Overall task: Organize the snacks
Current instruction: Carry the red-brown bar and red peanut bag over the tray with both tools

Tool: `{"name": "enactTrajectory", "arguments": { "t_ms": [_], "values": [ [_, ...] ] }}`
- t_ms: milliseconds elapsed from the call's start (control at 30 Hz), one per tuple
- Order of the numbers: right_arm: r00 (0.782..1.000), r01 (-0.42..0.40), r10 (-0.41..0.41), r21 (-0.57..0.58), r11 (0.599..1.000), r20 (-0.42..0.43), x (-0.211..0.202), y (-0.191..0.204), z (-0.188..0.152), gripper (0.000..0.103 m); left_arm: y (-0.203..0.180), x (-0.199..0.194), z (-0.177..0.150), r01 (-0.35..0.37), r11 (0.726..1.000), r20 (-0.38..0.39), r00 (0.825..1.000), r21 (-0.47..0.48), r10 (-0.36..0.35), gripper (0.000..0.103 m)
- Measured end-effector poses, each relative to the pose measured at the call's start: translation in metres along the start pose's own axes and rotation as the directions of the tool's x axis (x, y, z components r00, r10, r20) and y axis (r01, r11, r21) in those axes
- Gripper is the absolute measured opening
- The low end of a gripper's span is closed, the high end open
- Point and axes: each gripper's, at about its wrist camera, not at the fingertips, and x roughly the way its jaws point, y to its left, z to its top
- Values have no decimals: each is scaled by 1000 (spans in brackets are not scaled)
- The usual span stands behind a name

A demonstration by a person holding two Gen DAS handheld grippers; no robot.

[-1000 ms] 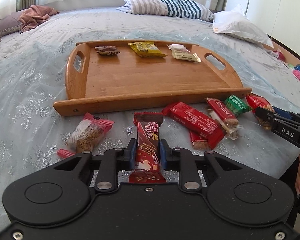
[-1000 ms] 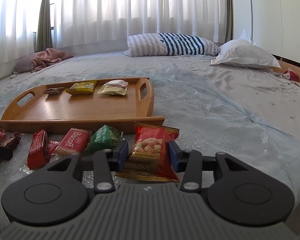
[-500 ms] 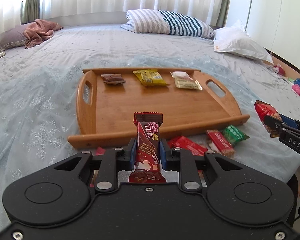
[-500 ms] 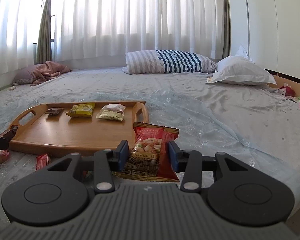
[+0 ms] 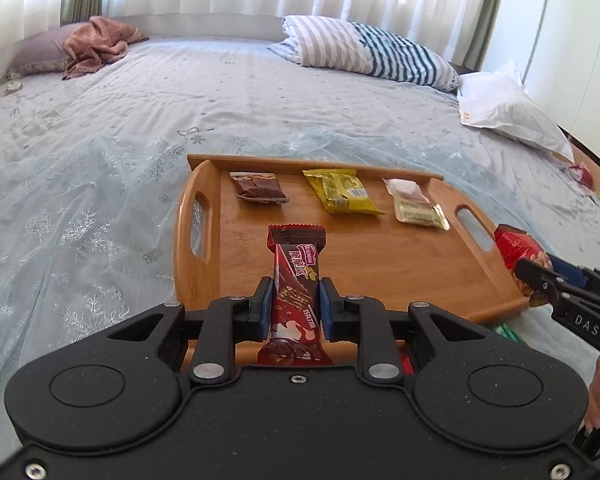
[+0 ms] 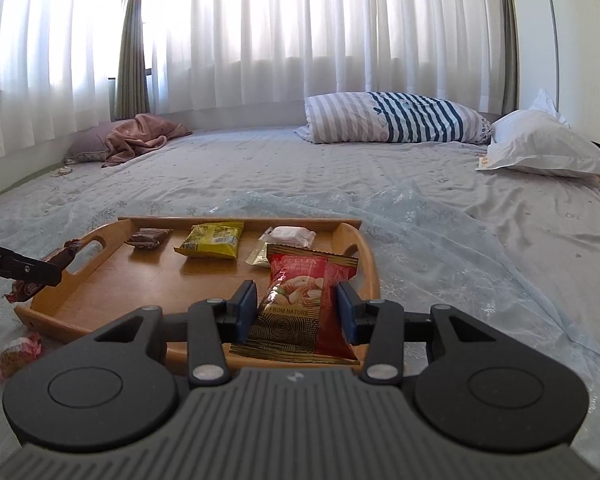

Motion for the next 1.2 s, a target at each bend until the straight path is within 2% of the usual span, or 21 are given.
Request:
{"name": "enactTrajectory", "arguments": {
  "t_ms": [300,567,1200],
  "values": [
    [997,-26,23,-41,999,-73,56,15,9,47,17,60,29,-43,998,-51,998,-45,41,22],
    [994,-17,13,-40,999,-108,84,19,6,47,25,105,39,-65,995,-98,994,-70,58,22],
    [994,-6,3,-31,1000,-111,102,17,6,48,22,135,54,-94,994,-81,993,-53,89,22]
  ]
}}
